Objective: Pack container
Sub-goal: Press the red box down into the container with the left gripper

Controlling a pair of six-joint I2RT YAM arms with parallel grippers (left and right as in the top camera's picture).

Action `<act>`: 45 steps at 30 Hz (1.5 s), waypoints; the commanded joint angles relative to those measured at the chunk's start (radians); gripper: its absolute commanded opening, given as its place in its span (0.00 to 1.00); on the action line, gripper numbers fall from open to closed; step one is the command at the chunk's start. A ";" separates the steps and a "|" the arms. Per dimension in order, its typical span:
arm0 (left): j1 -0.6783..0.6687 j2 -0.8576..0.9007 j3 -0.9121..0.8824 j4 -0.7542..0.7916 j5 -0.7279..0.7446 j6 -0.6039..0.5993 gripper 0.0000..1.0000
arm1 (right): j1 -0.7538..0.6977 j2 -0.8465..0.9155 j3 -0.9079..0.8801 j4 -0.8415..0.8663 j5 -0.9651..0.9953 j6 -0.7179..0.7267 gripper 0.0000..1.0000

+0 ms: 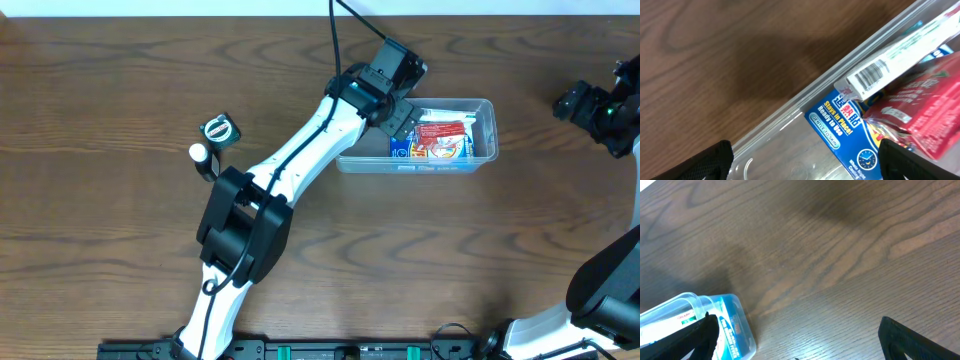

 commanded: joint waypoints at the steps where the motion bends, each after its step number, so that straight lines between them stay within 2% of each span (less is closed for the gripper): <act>1: -0.010 0.026 0.004 -0.003 0.002 -0.005 0.93 | -0.003 -0.008 0.008 -0.001 -0.004 0.011 0.99; 19: -0.095 0.026 0.003 0.002 0.002 -0.005 0.93 | -0.003 -0.008 0.008 -0.001 -0.004 0.011 0.99; 38: -0.126 0.026 0.004 0.039 0.000 -0.005 0.93 | -0.003 -0.008 0.008 -0.001 -0.004 0.011 0.99; 45: -0.124 0.016 0.005 0.021 -0.092 -0.006 0.93 | -0.003 -0.008 0.008 -0.001 -0.004 0.011 0.99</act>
